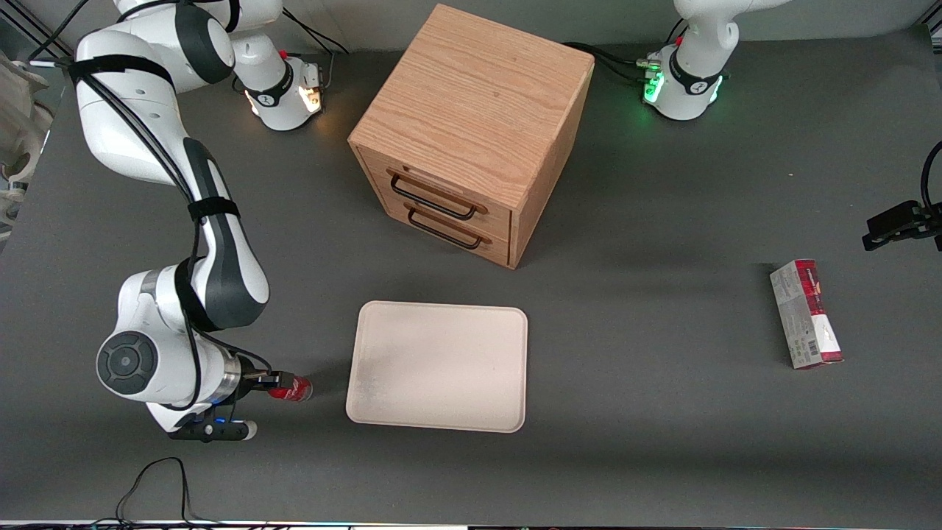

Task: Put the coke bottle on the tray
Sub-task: 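Lower the right gripper around the bottle and close it, then lift the held bottle off the table with the right gripper, then carry the bottle over the white tray and lower it onto the tray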

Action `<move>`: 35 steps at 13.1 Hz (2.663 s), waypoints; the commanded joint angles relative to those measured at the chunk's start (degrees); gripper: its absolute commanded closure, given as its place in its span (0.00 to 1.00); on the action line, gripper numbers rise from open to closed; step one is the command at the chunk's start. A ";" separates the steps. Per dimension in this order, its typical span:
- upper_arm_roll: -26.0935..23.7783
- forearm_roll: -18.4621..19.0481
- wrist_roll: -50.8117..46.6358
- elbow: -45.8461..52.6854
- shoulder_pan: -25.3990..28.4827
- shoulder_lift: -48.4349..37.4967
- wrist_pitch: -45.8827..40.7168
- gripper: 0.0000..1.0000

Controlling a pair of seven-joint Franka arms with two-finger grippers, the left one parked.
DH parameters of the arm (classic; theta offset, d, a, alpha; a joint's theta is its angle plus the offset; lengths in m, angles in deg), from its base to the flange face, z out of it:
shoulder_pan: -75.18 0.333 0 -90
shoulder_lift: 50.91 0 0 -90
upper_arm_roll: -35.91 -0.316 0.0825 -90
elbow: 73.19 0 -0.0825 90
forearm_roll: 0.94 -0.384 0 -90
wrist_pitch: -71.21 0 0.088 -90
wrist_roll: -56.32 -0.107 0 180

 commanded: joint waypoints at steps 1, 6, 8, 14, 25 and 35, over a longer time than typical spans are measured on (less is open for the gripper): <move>-0.04 1.39 -1.61 0.02 0.34 -0.10 0.61 0.70; -0.04 1.22 -1.69 0.01 0.34 -0.27 0.26 1.00; 0.04 1.04 -1.69 0.19 0.25 -1.06 -0.26 1.00; 0.48 0.51 -1.52 5.27 -0.28 -6.16 -14.46 1.00; -0.92 0.16 -4.57 8.45 -0.54 -13.29 -24.88 1.00; -5.84 0.86 -21.82 8.45 4.55 -5.20 -5.12 1.00</move>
